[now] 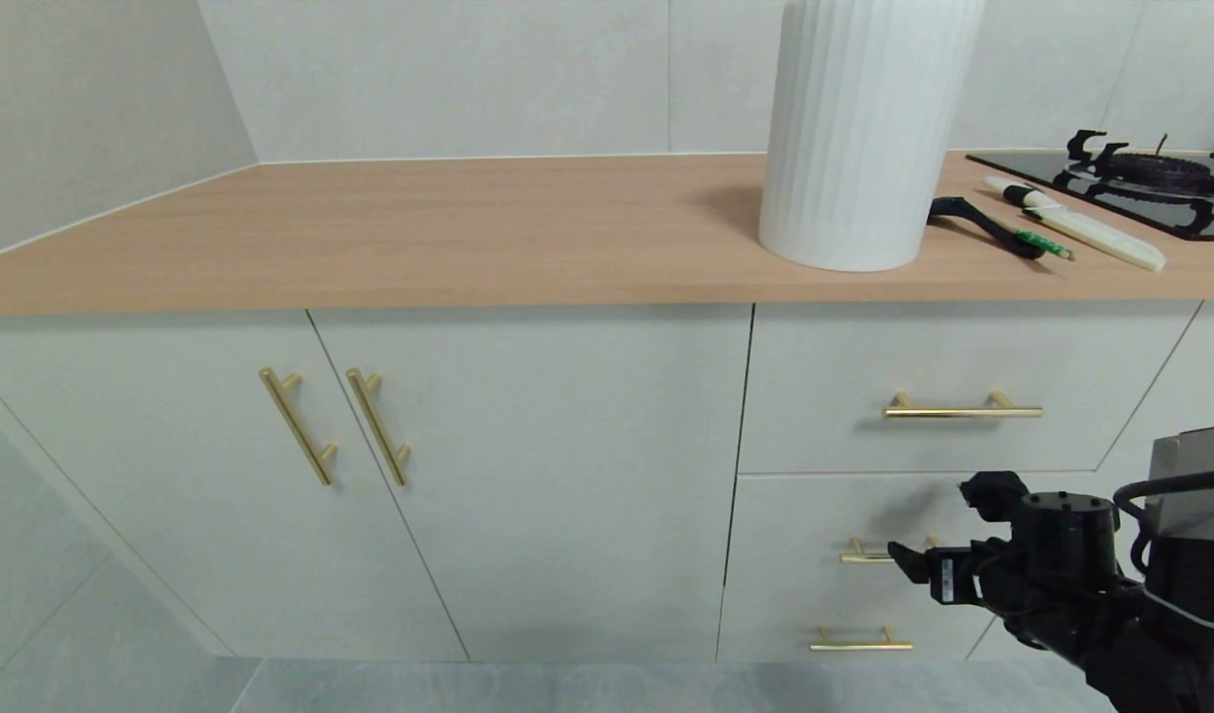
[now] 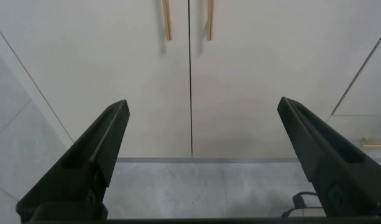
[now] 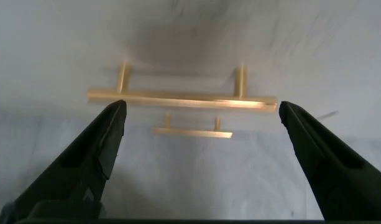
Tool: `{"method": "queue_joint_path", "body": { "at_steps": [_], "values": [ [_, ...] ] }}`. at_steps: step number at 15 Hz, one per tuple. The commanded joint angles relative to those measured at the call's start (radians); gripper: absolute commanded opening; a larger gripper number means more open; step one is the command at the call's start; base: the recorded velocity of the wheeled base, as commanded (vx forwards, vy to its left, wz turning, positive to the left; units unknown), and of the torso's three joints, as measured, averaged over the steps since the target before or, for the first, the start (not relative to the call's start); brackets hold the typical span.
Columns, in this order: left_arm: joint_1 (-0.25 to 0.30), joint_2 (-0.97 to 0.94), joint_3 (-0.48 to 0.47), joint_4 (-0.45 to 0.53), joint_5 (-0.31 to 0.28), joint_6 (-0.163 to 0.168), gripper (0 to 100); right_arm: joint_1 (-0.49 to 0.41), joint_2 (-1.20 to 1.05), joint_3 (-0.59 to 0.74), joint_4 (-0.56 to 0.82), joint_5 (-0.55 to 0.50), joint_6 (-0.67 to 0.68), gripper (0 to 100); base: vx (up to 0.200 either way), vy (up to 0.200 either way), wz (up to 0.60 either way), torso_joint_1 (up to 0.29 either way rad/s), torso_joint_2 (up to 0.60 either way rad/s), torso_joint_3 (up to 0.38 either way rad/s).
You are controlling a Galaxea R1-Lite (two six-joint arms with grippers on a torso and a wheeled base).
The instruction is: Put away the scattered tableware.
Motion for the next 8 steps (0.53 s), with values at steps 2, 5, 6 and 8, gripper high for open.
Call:
{"method": "queue_joint_path", "body": {
  "at_steps": [2,5,6,8],
  "values": [
    [0.0,0.0,0.0,0.0,0.0,0.0,100,0.018,0.093,-0.005,-0.095,-0.054,0.0,100,0.0,0.0,0.0,0.0,0.0,0.0],
    [0.0,0.0,0.0,0.0,0.0,0.0,100,0.018,0.135,-0.023,-0.114,-0.065,-0.002,100,0.0,0.0,0.0,0.0,0.0,0.0],
    [0.0,0.0,0.0,0.0,0.0,0.0,100,0.019,0.139,-0.036,-0.114,-0.071,-0.002,100,0.0,0.0,0.0,0.0,0.0,0.0],
    [0.0,0.0,0.0,0.0,0.0,0.0,100,0.019,0.165,-0.062,-0.114,-0.103,-0.002,100,0.0,0.0,0.0,0.0,0.0,0.0]
  ]
}}
